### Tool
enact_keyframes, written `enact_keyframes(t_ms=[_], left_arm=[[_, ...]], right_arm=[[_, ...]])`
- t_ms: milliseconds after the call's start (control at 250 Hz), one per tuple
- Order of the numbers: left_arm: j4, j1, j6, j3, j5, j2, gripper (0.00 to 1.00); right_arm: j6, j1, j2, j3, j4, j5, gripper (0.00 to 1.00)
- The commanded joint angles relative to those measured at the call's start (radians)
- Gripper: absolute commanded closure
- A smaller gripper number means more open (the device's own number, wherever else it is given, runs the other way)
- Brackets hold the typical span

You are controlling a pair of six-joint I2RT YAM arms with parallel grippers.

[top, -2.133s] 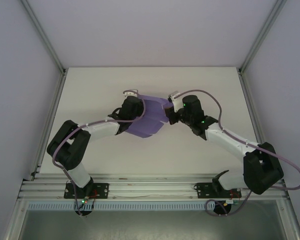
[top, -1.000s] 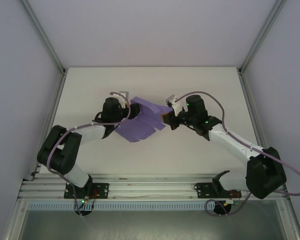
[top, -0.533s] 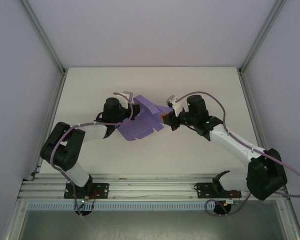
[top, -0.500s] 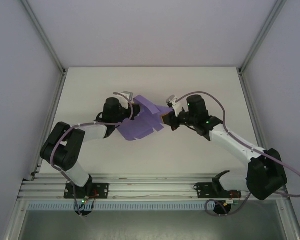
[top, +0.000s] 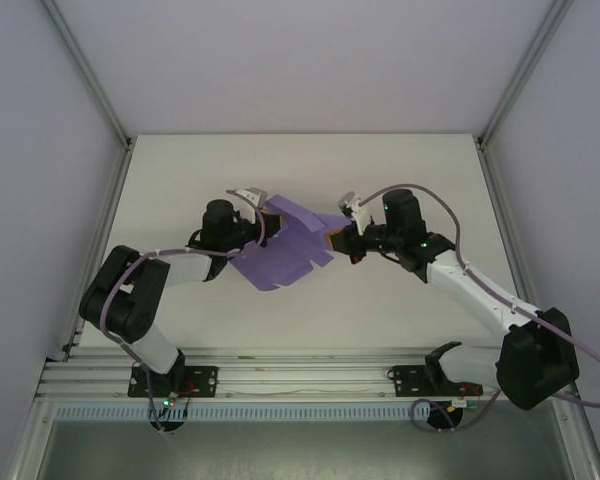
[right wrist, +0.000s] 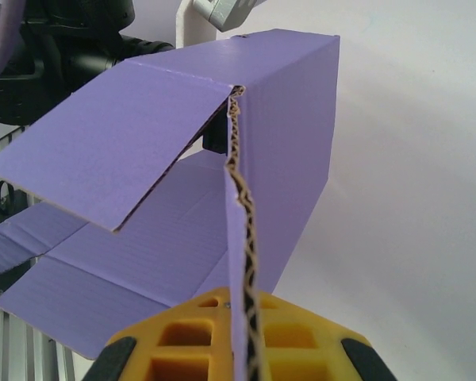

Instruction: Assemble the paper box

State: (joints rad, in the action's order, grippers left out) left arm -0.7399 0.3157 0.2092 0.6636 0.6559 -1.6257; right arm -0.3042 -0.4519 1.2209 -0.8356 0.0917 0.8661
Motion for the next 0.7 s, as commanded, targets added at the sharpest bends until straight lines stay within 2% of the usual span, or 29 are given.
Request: enact_keyframes(t_ms=[0, 80, 172, 220, 292, 348, 420, 468, 572, 696], left_arm=[[-0.054, 0.000, -0.015, -0.011, 0.003, 0.047, 0.98], [-0.029, 0.000, -0.009, -0.016, -0.076, 0.059, 1.00], [0.041, 0.009, -0.015, -0.009, -0.201, 0.076, 1.00], [0.088, 0.022, -0.018, -0.004, -0.280, 0.083, 1.00], [0.138, 0.043, -0.022, -0.009, -0.391, 0.093, 1.00], [0.172, 0.062, -0.016, -0.017, -0.479, 0.101, 1.00], [0.221, 0.092, -0.034, -0.023, -0.540, 0.108, 1.00], [0.243, 0.118, -0.033, -0.029, -0.606, 0.111, 1.00], [0.304, 0.158, -0.019, -0.024, -0.685, 0.113, 1.00], [0.314, 0.166, 0.020, -0.023, -0.683, 0.121, 1.00]], right_arm=[[-0.010, 0.008, -0.029, -0.007, -0.005, 0.019, 1.00], [0.002, 0.010, -0.035, 0.002, -0.014, -0.020, 0.99], [0.064, 0.010, -0.042, 0.021, -0.052, -0.143, 0.74], [0.104, 0.009, -0.049, 0.035, -0.075, -0.240, 0.55], [0.163, 0.010, -0.063, 0.059, -0.102, -0.398, 0.50], [0.185, 0.010, -0.064, 0.078, -0.107, -0.495, 0.34], [0.197, 0.009, -0.108, 0.102, -0.113, -0.550, 0.16], [0.221, 0.009, -0.126, 0.112, -0.131, -0.551, 0.00], [0.288, 0.009, -0.157, 0.131, -0.210, -0.530, 0.00], [0.324, 0.006, -0.135, 0.085, -0.182, -0.554, 0.00]])
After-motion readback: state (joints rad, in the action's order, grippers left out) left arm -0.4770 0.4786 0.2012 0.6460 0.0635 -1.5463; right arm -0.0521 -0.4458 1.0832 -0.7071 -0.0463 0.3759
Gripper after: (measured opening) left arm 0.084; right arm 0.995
